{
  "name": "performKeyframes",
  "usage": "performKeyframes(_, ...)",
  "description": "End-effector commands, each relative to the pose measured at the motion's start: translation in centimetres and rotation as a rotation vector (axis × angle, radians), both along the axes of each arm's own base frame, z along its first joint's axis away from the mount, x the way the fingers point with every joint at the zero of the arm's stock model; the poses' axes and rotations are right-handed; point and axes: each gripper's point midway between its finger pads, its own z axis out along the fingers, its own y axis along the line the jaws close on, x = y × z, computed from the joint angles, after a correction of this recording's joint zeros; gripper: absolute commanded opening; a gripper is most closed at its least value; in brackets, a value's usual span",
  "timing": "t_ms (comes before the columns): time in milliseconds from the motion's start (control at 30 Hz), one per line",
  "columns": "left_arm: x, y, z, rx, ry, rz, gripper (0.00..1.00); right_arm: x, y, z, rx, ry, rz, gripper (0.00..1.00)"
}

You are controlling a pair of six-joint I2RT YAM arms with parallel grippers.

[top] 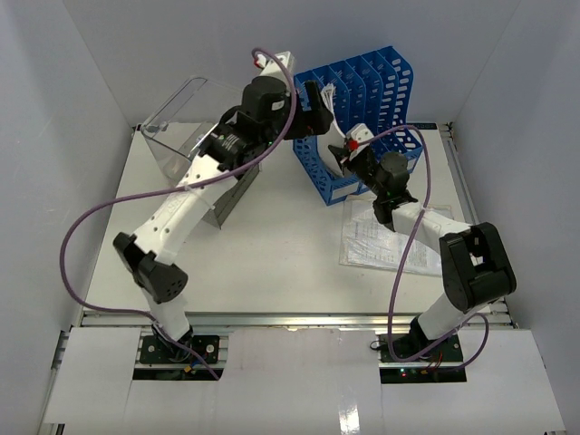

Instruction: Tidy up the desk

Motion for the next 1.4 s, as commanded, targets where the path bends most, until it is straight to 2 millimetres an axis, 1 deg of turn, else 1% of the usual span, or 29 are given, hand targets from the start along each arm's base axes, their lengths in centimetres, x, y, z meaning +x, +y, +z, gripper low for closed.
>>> performKeyframes(0, -5.9, 5.5, 5.5, -0.062, -0.182, -0.004, 0.98, 1.5, 0.8, 4.0, 0.127, 0.054, 0.040, 0.21)
performKeyframes(33, -6.7, 6.2, 4.8, -0.056, -0.185, -0.007, 0.98, 1.9, 0.9, 3.9, 0.123, 0.067, 0.039, 0.27)
performKeyframes(67, -7.4, 6.7, 2.2, -0.026, -0.157, -0.010, 0.98, 2.3, 1.0, 3.5, 0.114, 0.078, 0.033, 0.37)
performKeyframes(100, -8.0, 7.3, 0.5, -0.003, -0.143, -0.012, 0.98, 2.6, 1.0, 3.4, 0.104, 0.083, 0.027, 0.63)
performKeyframes(133, -8.9, 8.2, 0.3, -0.001, -0.153, -0.008, 0.98, 2.7, 0.8, 3.5, 0.092, 0.079, 0.016, 0.89)
performKeyframes(167, -9.9, 9.2, 0.0, -0.001, -0.160, -0.003, 0.98, 2.8, 0.5, 3.7, 0.078, 0.075, 0.002, 0.90)
performKeyframes(200, -10.4, 9.7, -1.8, 0.023, -0.142, -0.004, 0.98, 2.8, 0.1, 3.9, 0.069, 0.074, -0.009, 0.90)
performKeyframes(233, -11.1, 10.4, -2.7, 0.033, -0.139, -0.006, 0.98, 2.7, -0.4, 4.1, 0.055, 0.072, -0.019, 0.90)
performKeyframes(267, -12.2, 11.2, -2.8, 0.026, -0.152, -0.011, 0.98, 2.4, -1.0, 4.4, 0.031, 0.070, -0.027, 0.90)
performKeyframes(300, -12.9, 11.6, -4.9, 0.054, -0.131, -0.021, 0.98, 2.0, -1.4, 4.5, -0.005, 0.065, -0.033, 0.90)
performKeyframes(333, -13.6, 12.1, -6.5, 0.072, -0.117, -0.029, 0.98, 1.5, -1.9, 4.5, -0.045, 0.063, -0.040, 0.90)
performKeyframes(400, -15.0, 13.1, -8.4, 0.081, -0.110, -0.045, 0.98, 0.0, -3.1, 3.9, -0.130, 0.073, -0.056, 0.90)
performKeyframes(467, -16.5, 13.6, -9.9, 0.071, -0.103, -0.075, 0.98, -2.4, -4.8, 3.4, -0.166, 0.086, -0.086, 0.90)
performKeyframes(500, -17.1, 13.7, -10.5, 0.061, -0.099, -0.091, 0.98, -3.8, -5.4, 2.7, -0.183, 0.100, -0.077, 0.90)
performKeyframes(567, -18.5, 13.7, -12.1, 0.043, -0.081, -0.138, 0.98, -6.9, -6.3, -0.5, -0.269, 0.137, 0.031, 0.90)
performKeyframes(600, -19.1, 13.6, -12.8, 0.035, -0.072, -0.159, 0.98, -8.6, -6.9, -2.8, -0.311, 0.195, 0.074, 0.91)
performKeyframes(633, -19.6, 13.5, -13.4, 0.030, -0.064, -0.176, 0.98, -9.6, -7.5, -4.4, -0.342, 0.246, 0.089, 0.92)
performKeyframes(667, -20.1, 13.3, -14.1, 0.025, -0.052, -0.204, 0.98, -10.1, -8.1, -4.8, -0.370, 0.251, 0.090, 0.92)
performKeyframes(733, -21.3, 12.9, -15.6, 0.016, -0.024, -0.261, 0.98, -12.5, -10.2, -8.3, -0.447, 0.368, 0.092, 0.93)
performKeyframes(767, -21.8, 12.8, -16.1, 0.009, -0.015, -0.280, 0.98, -13.3, -11.1, -9.3, -0.473, 0.401, 0.086, 0.93)
performKeyframes(800, -22.3, 12.6, -16.5, -0.001, -0.003, -0.303, 0.98, -13.5, -11.8, -9.6, -0.504, 0.402, 0.080, 0.93)
performKeyframes(900, -23.3, 12.4, -17.3, -0.022, 0.015, -0.340, 0.98, -14.9, -14.0, -11.5, -0.584, 0.523, 0.065, 0.93)
performKeyframes(1033, -24.6, 12.3, -17.9, -0.048, 0.025, -0.386, 0.98, -13.9, -15.7, -13.7, -0.688, 0.560, 0.066, 0.98)
performKeyframes(1067, -24.9, 12.4, -18.1, -0.053, 0.030, -0.391, 0.98, -13.5, -15.9, -14.1, -0.705, 0.551, 0.091, 0.95)
performKeyframes(1100, -25.3, 12.6, -18.3, -0.063, 0.032, -0.394, 0.98, -12.8, -16.3, -14.5, -0.749, 0.515, 0.125, 0.88)
performKeyframes(1200, -26.4, 13.1, -18.0, -0.093, 0.014, -0.410, 0.98, -10.2, -16.4, -15.6, -0.752, 0.578, 0.173, 0.79)
performKeyframes(1233, -26.6, 13.3, -18.0, -0.099, 0.009, -0.411, 0.98, -9.5, -16.6, -16.0, -0.757, 0.606, 0.172, 0.79)
performKeyframes(1267, -26.8, 13.5, -18.0, -0.097, 0.010, -0.408, 0.98, -8.5, -16.6, -16.6, -0.758, 0.632, 0.174, 0.91)
performKeyframes(1367, -27.3, 14.1, -17.3, -0.123, -0.026, -0.403, 0.98, -5.9, -17.3, -17.8, -0.768, 0.671, 0.141, 0.90)
